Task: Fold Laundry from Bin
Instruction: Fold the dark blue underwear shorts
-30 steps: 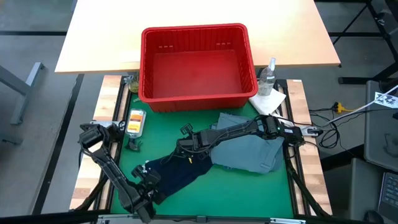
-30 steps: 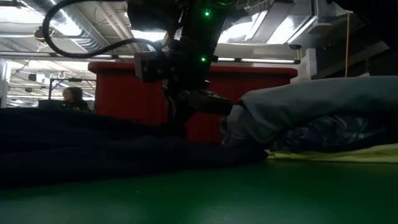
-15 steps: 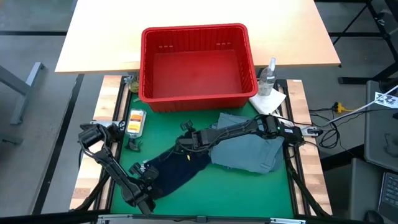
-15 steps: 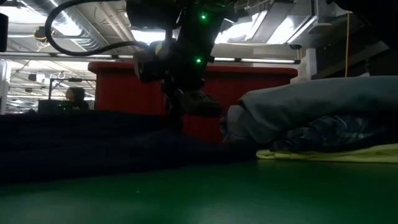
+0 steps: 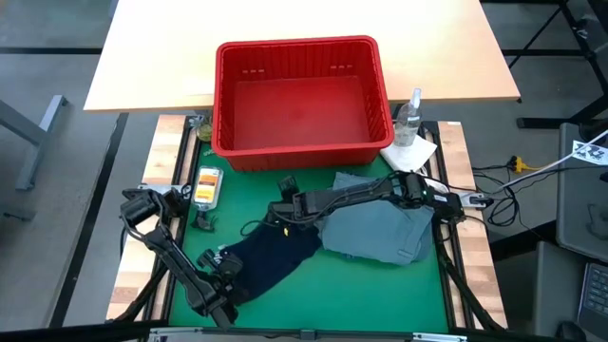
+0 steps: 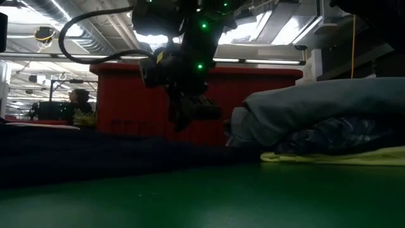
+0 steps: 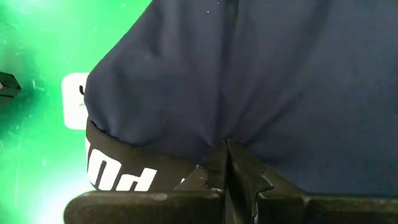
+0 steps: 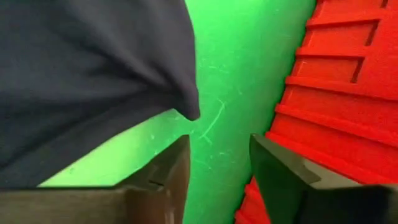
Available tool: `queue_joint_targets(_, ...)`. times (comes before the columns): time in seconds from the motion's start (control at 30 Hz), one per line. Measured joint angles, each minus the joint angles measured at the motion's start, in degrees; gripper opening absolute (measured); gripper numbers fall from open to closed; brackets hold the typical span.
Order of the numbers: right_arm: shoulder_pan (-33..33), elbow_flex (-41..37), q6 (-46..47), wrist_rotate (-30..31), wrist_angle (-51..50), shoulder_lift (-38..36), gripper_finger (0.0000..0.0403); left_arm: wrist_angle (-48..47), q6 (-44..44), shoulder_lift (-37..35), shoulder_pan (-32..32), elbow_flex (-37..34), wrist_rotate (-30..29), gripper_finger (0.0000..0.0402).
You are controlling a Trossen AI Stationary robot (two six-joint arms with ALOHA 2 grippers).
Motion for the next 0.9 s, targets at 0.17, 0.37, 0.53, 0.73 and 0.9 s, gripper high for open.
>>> queue_joint_targets(0.17,0.15,3.28,2.04,-3.85,-5.69,-0.01,0.0187,-6.13,0.08,-0.1,-0.02,4.88,0.79,0.0)
queue_joint_targets(0.37,1.39,8.71,9.38,-23.16,-10.85,-0.11,0.0188,-9.89,2.83,-0.14,-0.02,10.8,0.15,0.0)
queue_joint_targets(0.53,3.89,9.51,9.66,-34.1,-11.01,-0.11,0.0189,-9.81,8.38,-0.2,-0.58,14.92,-0.2,0.0)
queue_joint_targets(0.73,9.85,9.51,4.14,-35.17,-11.2,-0.11,0.0189,-6.46,16.06,-0.27,-1.75,18.64,-0.03,0.0)
queue_joint_targets(0.9,14.15,9.53,0.19,-29.95,-10.98,0.3,0.0189,-0.16,19.24,-0.33,-1.86,18.51,0.96,0.0001)
